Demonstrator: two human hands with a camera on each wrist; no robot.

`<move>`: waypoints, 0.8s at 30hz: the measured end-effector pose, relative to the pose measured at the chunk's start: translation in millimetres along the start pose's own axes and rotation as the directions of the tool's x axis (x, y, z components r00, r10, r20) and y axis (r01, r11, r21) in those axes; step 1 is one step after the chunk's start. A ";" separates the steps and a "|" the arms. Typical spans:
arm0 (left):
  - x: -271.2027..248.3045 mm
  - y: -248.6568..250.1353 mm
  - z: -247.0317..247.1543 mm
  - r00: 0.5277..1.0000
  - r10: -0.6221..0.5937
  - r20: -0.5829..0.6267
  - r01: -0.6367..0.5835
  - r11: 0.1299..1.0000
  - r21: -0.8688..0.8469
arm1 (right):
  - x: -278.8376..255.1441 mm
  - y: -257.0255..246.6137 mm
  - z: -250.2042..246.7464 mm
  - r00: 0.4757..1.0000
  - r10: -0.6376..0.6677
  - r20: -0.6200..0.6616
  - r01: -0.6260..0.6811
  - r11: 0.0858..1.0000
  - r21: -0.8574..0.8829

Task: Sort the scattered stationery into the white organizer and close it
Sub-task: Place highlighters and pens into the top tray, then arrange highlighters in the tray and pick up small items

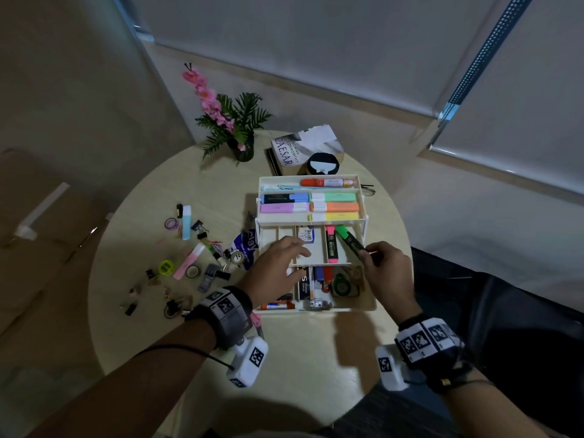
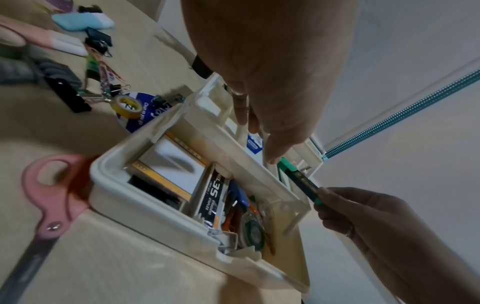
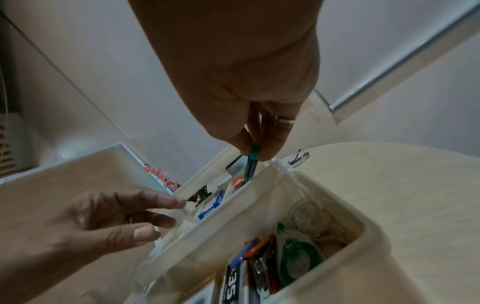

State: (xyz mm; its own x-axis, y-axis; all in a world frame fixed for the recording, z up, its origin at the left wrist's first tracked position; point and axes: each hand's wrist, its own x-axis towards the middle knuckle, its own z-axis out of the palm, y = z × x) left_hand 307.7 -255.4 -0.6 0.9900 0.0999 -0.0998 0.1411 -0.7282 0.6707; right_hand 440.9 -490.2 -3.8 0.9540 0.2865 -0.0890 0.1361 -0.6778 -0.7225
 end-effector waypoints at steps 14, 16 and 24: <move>-49.3 -48.6 -31.5 0.997 -0.060 -0.056 0.060 0.998 -0.015 | 10.8 -23.4 41.7 0.987 0.049 0.150 0.030 0.875 -0.482; -59.2 -60.7 -37.6 0.995 -0.071 -0.072 0.068 0.997 -0.042 | 9.9 -25.4 42.7 0.982 0.044 0.181 0.059 0.850 -0.524; -99.3 -112.4 -73.4 0.978 -0.108 -0.179 0.093 0.992 -0.090 | -17.8 -73.5 57.2 0.975 -0.178 0.135 0.223 0.821 -0.526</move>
State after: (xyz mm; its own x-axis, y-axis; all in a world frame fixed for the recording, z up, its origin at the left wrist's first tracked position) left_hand 194.0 -133.7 -12.0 0.9538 0.2979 -0.0387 0.2330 -0.6520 0.7216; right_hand 398.6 -406.7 11.6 0.8694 0.4914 -0.0506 0.4649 -0.8486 -0.2524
